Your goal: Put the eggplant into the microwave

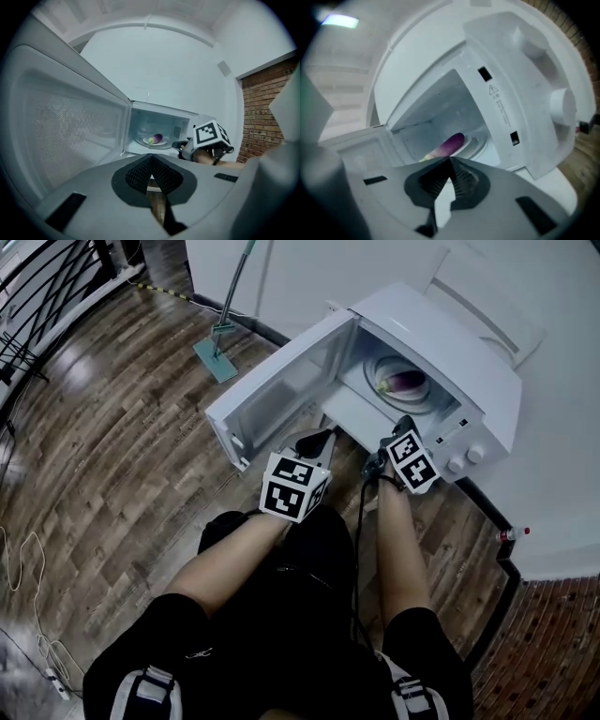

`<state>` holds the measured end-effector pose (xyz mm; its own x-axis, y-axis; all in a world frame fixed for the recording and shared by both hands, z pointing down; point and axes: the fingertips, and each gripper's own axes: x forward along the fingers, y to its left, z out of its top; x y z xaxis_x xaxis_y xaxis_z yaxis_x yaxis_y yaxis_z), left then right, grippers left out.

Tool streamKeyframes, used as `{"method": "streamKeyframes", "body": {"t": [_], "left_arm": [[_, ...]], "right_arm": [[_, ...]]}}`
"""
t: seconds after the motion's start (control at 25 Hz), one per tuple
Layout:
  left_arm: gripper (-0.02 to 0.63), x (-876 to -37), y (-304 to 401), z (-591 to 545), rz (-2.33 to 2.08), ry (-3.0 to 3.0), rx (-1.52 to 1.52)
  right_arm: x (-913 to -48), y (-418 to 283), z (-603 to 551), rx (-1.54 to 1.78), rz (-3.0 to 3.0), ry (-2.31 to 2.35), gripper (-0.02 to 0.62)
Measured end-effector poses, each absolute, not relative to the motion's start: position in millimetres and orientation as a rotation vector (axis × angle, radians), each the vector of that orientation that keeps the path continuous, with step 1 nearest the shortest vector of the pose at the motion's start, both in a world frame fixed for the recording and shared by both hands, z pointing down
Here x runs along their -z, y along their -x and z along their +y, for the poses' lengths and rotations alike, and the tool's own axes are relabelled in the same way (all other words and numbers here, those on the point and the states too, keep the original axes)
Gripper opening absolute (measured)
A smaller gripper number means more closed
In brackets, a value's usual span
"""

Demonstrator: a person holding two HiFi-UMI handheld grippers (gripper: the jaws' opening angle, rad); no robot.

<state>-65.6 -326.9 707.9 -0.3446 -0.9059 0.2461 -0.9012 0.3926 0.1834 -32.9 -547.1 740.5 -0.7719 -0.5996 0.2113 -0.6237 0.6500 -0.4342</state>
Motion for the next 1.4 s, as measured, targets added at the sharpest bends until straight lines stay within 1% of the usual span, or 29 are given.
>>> {"method": "streamKeyframes", "body": {"t": [0.24, 0.32, 0.4, 0.6, 0.84, 0.96, 1.08, 1.4], "left_arm": [[0.000, -728.0, 74.4, -354.5, -2.357, -1.639, -0.032], [0.000, -719.9, 77.5, -361.2, -2.335, -1.650, -0.008], [0.000, -695.1, 77.5, -362.2, -2.325, -1.646, 0.012], [-0.001, -578.4, 66.1, -358.2, -2.300, -1.622, 0.001], [0.000, -363.6, 40.2, -343.6, -2.298, -1.669, -0.036], [0.000, -284.2, 32.6, -336.3, -2.322, -1.667, -0.073], [0.000, -252.2, 23.9, -324.8, -2.341, -1.679, -0.088], [0.000, -215.2, 12.1, -298.8, -2.369, -1.696, -0.101]], "right_arm": [[-731.0, 22.6, -492.8, -0.121, -2.975, -0.865, 0.012], [-715.3, 23.8, -478.3, 0.016, -2.986, -0.831, 0.012], [-684.4, 21.9, -466.6, 0.078, -2.981, -0.799, 0.014], [-556.5, 8.5, -449.1, 0.050, -2.956, -0.773, 0.012], [-359.2, -17.1, -415.4, -0.060, -2.919, -0.782, 0.012], [-289.9, -34.1, -400.5, -0.128, -2.888, -0.791, 0.012], [-260.4, -46.3, -385.1, -0.149, -2.896, -0.797, 0.012], [-216.4, -62.1, -369.3, -0.176, -2.914, -0.823, 0.012]]}}
